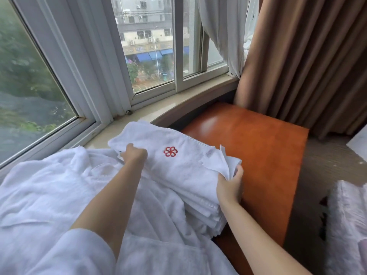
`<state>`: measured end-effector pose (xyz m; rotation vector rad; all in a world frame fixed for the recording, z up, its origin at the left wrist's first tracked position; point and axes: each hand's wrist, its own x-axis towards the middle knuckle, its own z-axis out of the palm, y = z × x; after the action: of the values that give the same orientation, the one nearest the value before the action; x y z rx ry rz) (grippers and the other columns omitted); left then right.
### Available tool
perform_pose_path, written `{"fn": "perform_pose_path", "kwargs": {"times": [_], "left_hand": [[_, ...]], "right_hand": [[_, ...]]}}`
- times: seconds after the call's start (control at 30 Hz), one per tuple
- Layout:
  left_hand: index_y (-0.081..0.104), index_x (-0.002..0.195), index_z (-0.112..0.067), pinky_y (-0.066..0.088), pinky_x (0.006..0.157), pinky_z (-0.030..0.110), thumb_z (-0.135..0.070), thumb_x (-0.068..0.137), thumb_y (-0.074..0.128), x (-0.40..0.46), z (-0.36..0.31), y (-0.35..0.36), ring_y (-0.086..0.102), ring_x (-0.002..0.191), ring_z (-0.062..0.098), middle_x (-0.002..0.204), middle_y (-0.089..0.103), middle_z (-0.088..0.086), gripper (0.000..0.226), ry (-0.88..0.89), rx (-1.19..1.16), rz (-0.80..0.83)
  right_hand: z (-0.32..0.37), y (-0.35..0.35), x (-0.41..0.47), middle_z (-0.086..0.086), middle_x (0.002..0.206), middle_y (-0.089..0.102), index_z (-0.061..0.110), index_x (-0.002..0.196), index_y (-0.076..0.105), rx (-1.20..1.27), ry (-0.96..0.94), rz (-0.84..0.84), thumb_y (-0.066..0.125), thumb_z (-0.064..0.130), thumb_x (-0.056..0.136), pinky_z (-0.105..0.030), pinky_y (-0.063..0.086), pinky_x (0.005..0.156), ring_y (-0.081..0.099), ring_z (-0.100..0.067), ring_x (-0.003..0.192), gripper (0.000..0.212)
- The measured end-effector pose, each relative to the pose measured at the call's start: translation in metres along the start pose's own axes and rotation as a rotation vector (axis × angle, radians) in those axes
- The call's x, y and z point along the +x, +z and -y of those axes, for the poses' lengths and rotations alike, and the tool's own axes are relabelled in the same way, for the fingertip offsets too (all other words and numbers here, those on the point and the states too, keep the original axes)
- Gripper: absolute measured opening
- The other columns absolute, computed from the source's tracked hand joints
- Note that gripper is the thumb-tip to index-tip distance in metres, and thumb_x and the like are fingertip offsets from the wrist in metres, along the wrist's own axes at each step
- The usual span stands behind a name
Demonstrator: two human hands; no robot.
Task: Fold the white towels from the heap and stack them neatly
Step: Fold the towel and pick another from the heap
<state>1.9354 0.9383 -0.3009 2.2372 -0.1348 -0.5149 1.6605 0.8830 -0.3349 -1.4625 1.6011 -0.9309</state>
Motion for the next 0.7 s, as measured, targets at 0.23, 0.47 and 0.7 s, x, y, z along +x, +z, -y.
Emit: {"fn": "perform_pose_path", "kwargs": {"times": [0.23,0.47,0.7], "left_hand": [[0.045,0.127,-0.005,0.053,0.083,0.036,-0.008,0.083,0.062,-0.047,-0.001,-0.001,0.057,0.107,0.035,0.133,0.044,0.022,0.047,0.009,0.168,0.188],[0.053,0.129,-0.003,0.048,0.098,0.039,-0.004,0.084,0.054,-0.084,0.007,0.0,0.047,0.123,0.033,0.133,0.05,0.019,0.046,0.205,0.256,0.232],[0.056,0.132,-0.02,0.037,0.102,0.027,-0.007,0.09,0.044,-0.091,0.0,0.029,0.04,0.133,0.025,0.143,0.047,0.004,0.045,0.6,0.514,0.24]], "right_hand": [[-0.002,-0.01,-0.015,-0.012,0.131,0.056,0.008,0.134,0.045,0.056,0.229,0.066,0.054,0.021,0.095,-0.026,0.034,0.087,0.052,-0.031,0.118,0.042],[0.005,-0.022,-0.018,-0.007,0.09,0.065,0.004,0.101,0.064,-0.051,0.234,0.204,0.063,0.025,0.08,-0.032,0.052,0.074,0.065,-0.032,0.091,0.029],[0.004,-0.011,0.01,-0.016,0.134,0.05,0.007,0.121,0.049,-0.214,0.152,0.107,0.067,0.035,0.082,-0.042,0.038,0.104,0.047,-0.034,0.124,0.051]]}}
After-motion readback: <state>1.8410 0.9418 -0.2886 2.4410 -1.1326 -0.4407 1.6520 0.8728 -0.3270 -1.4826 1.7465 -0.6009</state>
